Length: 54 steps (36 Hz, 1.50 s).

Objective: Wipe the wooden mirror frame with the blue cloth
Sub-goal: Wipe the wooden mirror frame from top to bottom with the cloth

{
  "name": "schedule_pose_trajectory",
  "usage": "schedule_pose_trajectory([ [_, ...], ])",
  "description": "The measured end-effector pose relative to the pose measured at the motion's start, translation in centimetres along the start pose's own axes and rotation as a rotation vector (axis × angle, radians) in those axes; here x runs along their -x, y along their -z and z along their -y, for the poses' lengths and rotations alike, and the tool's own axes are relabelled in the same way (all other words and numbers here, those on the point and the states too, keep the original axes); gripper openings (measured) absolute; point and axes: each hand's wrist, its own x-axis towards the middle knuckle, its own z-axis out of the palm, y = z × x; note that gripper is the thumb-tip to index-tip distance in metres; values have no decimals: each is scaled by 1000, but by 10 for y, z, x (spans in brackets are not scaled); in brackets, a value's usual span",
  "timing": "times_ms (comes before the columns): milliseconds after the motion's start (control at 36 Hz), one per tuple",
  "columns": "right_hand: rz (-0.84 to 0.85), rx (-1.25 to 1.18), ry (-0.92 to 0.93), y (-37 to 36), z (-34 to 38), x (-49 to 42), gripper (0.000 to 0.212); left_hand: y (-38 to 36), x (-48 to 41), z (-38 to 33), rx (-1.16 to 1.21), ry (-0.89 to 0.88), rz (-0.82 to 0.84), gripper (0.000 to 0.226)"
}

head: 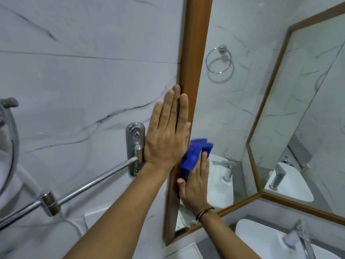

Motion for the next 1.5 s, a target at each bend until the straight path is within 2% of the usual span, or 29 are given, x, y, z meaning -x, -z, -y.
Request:
schedule_pose_trajectory([
  [83, -76, -51, -40, 5, 9, -36, 79, 0, -2, 0, -19, -5, -2, 65],
  [139, -63, -69, -61, 2, 11, -29, 79, 1, -2, 0, -25, -5, 7, 64],
  [306, 269, 40, -139, -1, -2, 87, 81, 5, -1, 0, 20, 9, 33, 62],
  [361, 327, 93, -127, 1, -6, 104, 80, 5, 0, 0, 25, 10, 30, 61],
  [417, 316, 89, -85, 5, -10, 87, 79, 1, -1, 0, 19, 3, 17, 64],
  [472, 238, 52, -49, 6, -9, 50, 79, -2, 6, -1, 52, 21, 31, 65],
  [583, 127, -23, -98, -4, -3, 26, 81, 1, 64, -9, 52, 22, 139, 72],
  [750, 381, 119, -106, -15, -17, 139, 76, -4, 103, -9, 42, -8, 193, 75],
  [889, 271, 131, -22, -21, -23, 119, 75, -6, 108, -9, 36, -19, 201, 76],
  [1000, 235, 33, -92, -27, -21, 112, 76, -5, 106, -10, 45, 9, 207, 78],
  [1194, 455, 102, -106, -23, -27, 198, 74, -6, 105, -12, 61, 23, 178, 76],
  [1306, 378, 133, -83, -26, -26, 169, 75, -7, 106, -12, 64, 24, 181, 77],
  [1417, 204, 1, -155, -34, -10, 121, 78, -6, 105, -11, 69, 30, 191, 77],
  [1500, 219, -20, -204, -40, -5, 139, 81, -7, 107, -11, 69, 35, 196, 77],
])
